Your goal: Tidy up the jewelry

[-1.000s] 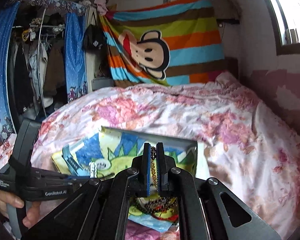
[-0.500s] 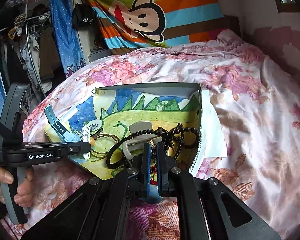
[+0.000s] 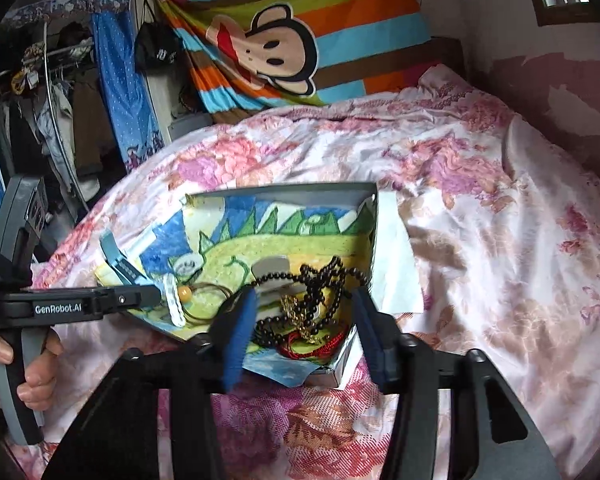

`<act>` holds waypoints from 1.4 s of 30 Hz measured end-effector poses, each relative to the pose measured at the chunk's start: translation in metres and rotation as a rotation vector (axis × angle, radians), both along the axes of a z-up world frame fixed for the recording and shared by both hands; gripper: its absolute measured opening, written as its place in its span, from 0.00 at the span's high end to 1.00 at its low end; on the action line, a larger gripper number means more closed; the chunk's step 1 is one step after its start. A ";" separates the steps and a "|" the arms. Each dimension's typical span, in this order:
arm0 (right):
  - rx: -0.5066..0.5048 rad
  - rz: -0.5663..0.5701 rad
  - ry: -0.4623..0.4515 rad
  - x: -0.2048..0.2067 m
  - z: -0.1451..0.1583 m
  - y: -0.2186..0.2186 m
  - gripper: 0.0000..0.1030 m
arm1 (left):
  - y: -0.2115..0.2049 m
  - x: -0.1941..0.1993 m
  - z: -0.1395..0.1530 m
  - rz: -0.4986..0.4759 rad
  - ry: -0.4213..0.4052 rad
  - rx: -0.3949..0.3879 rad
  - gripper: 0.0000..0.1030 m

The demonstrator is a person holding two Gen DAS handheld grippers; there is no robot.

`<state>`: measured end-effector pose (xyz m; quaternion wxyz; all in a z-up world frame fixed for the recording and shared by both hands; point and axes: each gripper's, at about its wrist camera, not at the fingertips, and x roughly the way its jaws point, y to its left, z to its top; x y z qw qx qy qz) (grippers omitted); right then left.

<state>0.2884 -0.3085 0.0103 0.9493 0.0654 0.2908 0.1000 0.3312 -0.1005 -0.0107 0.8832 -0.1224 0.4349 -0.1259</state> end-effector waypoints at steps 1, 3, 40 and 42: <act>0.007 -0.009 -0.013 -0.004 0.006 -0.002 0.54 | 0.001 -0.005 0.006 0.001 -0.011 -0.010 0.50; 0.022 -0.035 -0.047 -0.014 0.018 -0.005 0.51 | 0.005 -0.016 0.017 0.019 -0.039 -0.033 0.35; -0.024 -0.096 -0.480 -0.268 0.088 0.056 0.01 | 0.062 -0.275 0.099 0.226 -0.600 0.225 0.00; -0.032 -0.101 -0.492 -0.277 0.086 0.060 0.01 | 0.065 -0.281 0.092 0.234 -0.601 0.228 0.00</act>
